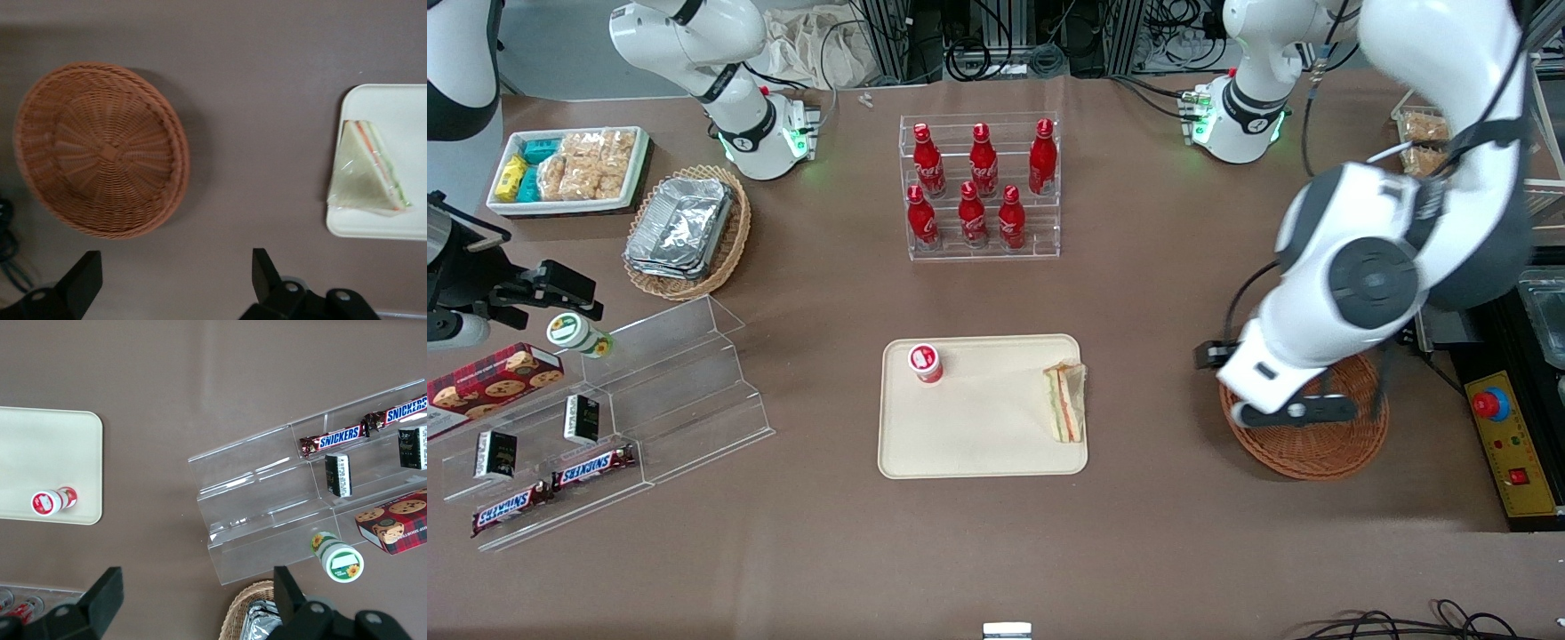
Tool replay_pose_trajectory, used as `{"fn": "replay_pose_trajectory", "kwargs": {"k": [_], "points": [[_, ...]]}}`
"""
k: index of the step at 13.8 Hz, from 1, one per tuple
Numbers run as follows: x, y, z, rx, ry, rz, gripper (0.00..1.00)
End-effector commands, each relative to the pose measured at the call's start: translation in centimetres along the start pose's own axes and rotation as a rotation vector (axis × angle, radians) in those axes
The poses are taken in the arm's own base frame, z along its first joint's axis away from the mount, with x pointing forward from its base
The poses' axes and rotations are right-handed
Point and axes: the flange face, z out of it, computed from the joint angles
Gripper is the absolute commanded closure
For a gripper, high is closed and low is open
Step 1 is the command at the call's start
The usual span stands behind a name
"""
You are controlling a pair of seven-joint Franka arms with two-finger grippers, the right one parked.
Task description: Place sandwich from basket to tray
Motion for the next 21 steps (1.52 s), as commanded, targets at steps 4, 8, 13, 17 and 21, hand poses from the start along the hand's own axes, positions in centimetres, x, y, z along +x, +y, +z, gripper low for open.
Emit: {"fn": "replay_pose_trajectory", "kwargs": {"k": [4, 8, 13, 17, 21], "points": [[-1.1, -7.8, -3.9, 0.01, 0.017, -0.041, 0.0], [-1.2, -11.6, -4.5, 0.013, 0.021, -0.081, 0.0], [-1.5, -15.6, -5.4, 0.02, 0.021, -0.011, 0.0], [-1.6, -20.2, -5.8, -0.001, 0.024, 0.005, 0.0], [-1.5, -20.8, -5.6, 0.02, 0.022, 0.001, 0.0]]}}
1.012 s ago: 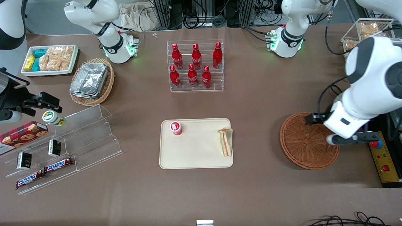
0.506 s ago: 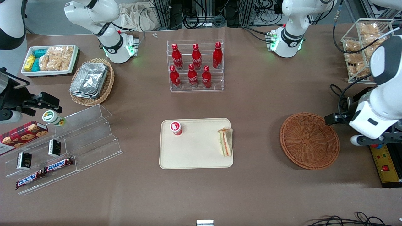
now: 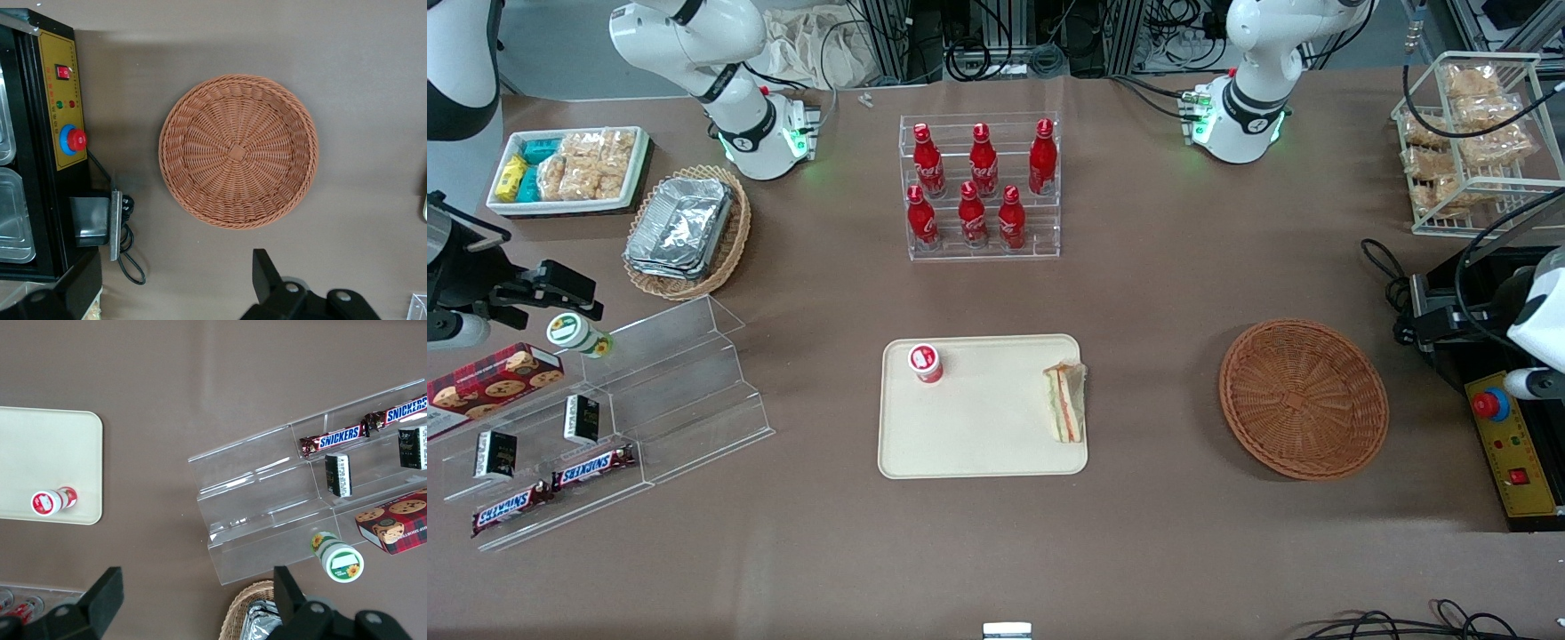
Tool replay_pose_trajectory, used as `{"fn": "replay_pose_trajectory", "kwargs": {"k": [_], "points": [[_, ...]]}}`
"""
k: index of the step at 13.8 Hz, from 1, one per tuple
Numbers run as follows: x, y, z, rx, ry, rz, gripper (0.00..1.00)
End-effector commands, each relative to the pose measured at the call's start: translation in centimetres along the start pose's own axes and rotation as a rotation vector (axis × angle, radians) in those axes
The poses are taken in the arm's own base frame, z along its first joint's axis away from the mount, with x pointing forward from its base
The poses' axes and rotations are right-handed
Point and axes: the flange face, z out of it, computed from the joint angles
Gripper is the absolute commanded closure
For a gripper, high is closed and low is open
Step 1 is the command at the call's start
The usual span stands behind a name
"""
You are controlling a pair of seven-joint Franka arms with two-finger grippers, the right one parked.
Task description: Place sandwich from basket to tray
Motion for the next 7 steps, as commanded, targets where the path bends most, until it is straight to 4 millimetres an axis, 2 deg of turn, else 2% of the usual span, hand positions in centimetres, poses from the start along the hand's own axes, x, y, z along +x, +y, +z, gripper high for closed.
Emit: {"fn": "replay_pose_trajectory", "kwargs": {"k": [1, 4, 7], "points": [[-0.8, 0.2, -0.8, 0.017, 0.007, -0.003, 0.0], [-1.2, -1.2, -1.4, -0.051, 0.017, -0.045, 0.0], [-1.2, -1.5, -1.4, -0.058, 0.019, -0.031, 0.0]]}}
